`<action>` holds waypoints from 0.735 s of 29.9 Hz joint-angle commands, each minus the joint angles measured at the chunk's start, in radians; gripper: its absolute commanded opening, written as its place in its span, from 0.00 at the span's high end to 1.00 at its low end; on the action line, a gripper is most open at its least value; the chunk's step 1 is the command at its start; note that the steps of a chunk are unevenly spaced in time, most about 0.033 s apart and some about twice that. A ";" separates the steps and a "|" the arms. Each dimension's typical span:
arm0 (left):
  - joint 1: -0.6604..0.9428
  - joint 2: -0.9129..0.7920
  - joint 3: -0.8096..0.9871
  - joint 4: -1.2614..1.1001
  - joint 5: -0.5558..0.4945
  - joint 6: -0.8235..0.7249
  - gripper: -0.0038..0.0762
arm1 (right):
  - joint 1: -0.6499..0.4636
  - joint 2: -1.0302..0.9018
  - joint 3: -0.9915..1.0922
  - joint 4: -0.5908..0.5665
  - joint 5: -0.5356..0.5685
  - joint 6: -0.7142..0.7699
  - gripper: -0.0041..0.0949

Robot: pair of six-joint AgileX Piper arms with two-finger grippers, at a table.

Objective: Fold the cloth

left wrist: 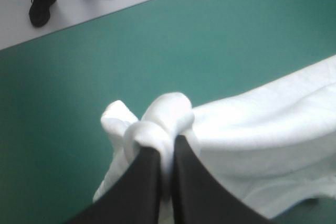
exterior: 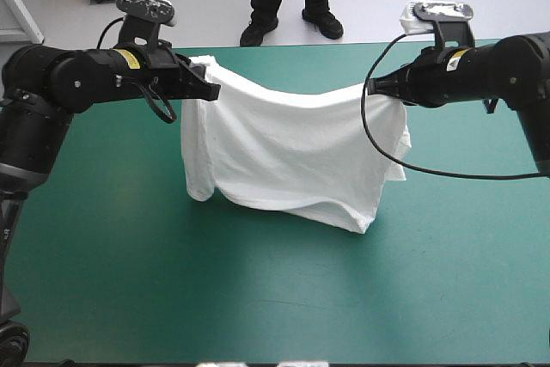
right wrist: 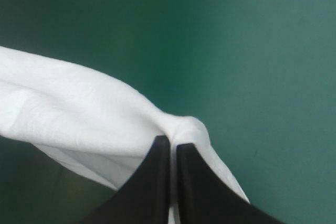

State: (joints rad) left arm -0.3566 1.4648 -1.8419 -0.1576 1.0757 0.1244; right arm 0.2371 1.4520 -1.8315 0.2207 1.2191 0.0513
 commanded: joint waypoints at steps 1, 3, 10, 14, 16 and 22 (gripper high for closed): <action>0.001 -0.043 -0.076 -0.040 -0.075 0.000 0.96 | -0.002 -0.043 -0.108 0.028 -0.077 -0.009 0.98; 0.001 -0.043 -0.096 -0.040 -0.099 0.000 0.96 | -0.002 -0.034 -0.160 0.036 -0.100 -0.009 0.98; 0.001 -0.030 -0.109 -0.034 -0.283 0.002 0.96 | -0.002 0.053 -0.316 0.042 -0.135 -0.028 0.98; 0.002 0.014 -0.109 -0.034 -0.420 0.002 0.96 | -0.012 0.152 -0.402 0.048 -0.189 -0.058 0.98; 0.010 0.051 -0.114 -0.029 -0.497 0.002 0.96 | -0.029 0.208 -0.461 0.067 -0.209 -0.060 0.98; 0.079 0.219 -0.307 -0.061 -0.550 0.002 0.96 | -0.145 0.395 -0.680 0.273 -0.247 -0.130 0.98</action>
State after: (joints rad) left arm -0.3054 1.6623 -2.0289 -0.1845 0.6340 0.1298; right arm 0.1463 1.8241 -2.4014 0.3737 1.0681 -0.0324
